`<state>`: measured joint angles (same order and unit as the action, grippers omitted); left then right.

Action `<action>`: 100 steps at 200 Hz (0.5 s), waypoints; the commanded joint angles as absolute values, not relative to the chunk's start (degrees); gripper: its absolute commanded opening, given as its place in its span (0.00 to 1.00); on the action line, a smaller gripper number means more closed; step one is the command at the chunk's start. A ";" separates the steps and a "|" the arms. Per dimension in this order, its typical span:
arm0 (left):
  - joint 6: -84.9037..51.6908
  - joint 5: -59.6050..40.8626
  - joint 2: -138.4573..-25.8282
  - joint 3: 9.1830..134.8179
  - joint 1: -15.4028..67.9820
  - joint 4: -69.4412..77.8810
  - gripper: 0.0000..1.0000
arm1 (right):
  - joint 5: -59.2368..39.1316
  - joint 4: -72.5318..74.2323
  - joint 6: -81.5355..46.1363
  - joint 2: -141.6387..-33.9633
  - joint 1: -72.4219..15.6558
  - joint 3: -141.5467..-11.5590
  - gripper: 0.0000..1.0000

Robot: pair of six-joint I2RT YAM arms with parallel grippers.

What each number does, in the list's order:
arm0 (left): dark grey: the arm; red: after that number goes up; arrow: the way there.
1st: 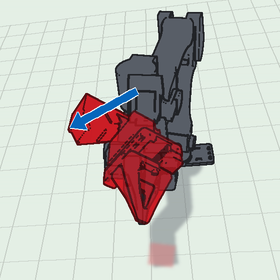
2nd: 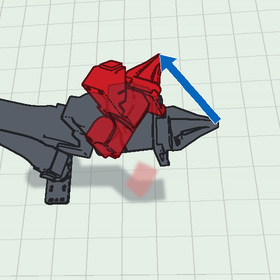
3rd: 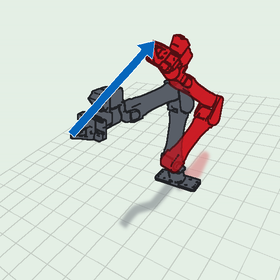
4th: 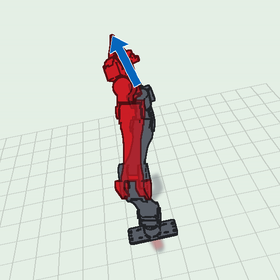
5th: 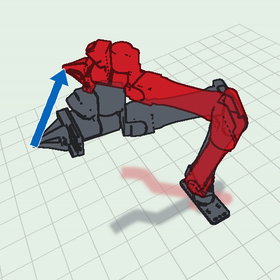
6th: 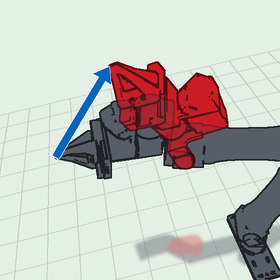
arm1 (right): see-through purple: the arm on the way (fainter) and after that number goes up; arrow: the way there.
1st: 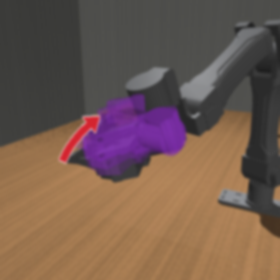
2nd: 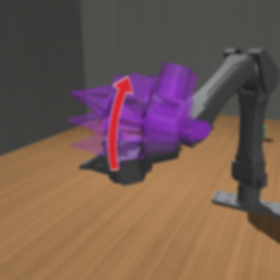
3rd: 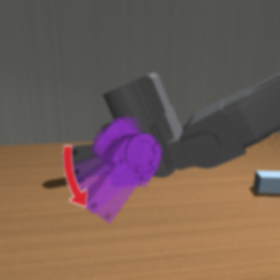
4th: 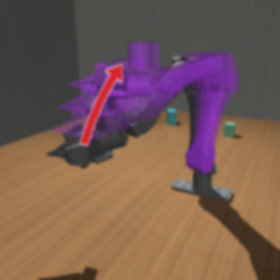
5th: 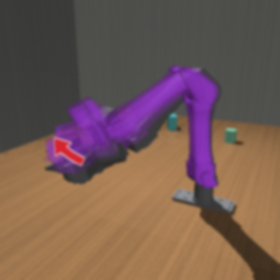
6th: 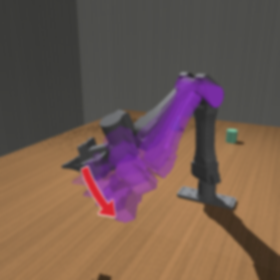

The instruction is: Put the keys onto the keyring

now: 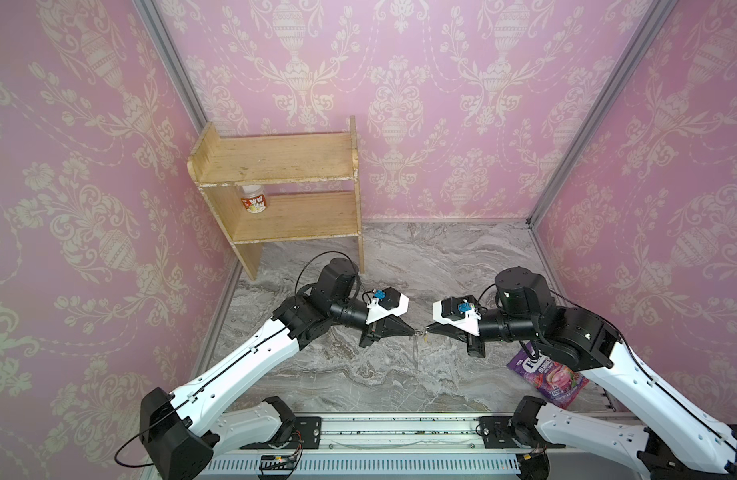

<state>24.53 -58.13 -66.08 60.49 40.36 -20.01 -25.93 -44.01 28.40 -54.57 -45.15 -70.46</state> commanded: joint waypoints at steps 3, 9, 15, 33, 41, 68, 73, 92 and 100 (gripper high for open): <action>25.14 -56.67 -64.86 62.42 40.69 -20.62 0.00 | -26.61 -43.80 27.67 -55.23 -45.35 -71.46 0.00; 25.14 -56.44 -64.85 62.46 40.67 -20.58 0.00 | -26.48 -43.84 27.69 -55.26 -45.35 -71.45 0.00; 25.14 -56.27 -64.91 62.47 40.73 -20.57 0.00 | -26.47 -43.77 27.69 -55.21 -45.35 -71.38 0.00; 25.18 -55.16 -64.95 62.66 40.93 -20.65 0.00 | -26.12 -43.63 27.69 -55.30 -45.43 -71.46 0.00; 25.14 -54.43 -64.95 62.82 41.09 -20.66 0.00 | -25.67 -43.64 27.70 -55.29 -45.53 -71.39 0.00; 25.53 -52.12 -64.65 62.93 41.56 -20.85 0.00 | -22.82 -43.30 27.78 -55.05 -46.31 -71.10 0.00; 25.73 -51.76 -64.60 63.01 41.58 -21.07 0.00 | -22.31 -43.29 27.85 -55.13 -46.52 -71.10 0.00; 26.26 -50.86 -64.68 63.53 41.96 -22.25 0.00 | -20.47 -43.31 28.21 -55.44 -47.49 -71.10 0.00; 26.37 -50.58 -64.69 63.81 42.04 -22.61 0.00 | -19.65 -43.46 28.45 -55.62 -47.95 -71.10 0.00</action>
<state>24.77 -52.95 -66.00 61.25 41.47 -20.82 -22.74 -43.97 28.36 -55.27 -46.72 -70.46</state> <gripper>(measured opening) 0.040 0.049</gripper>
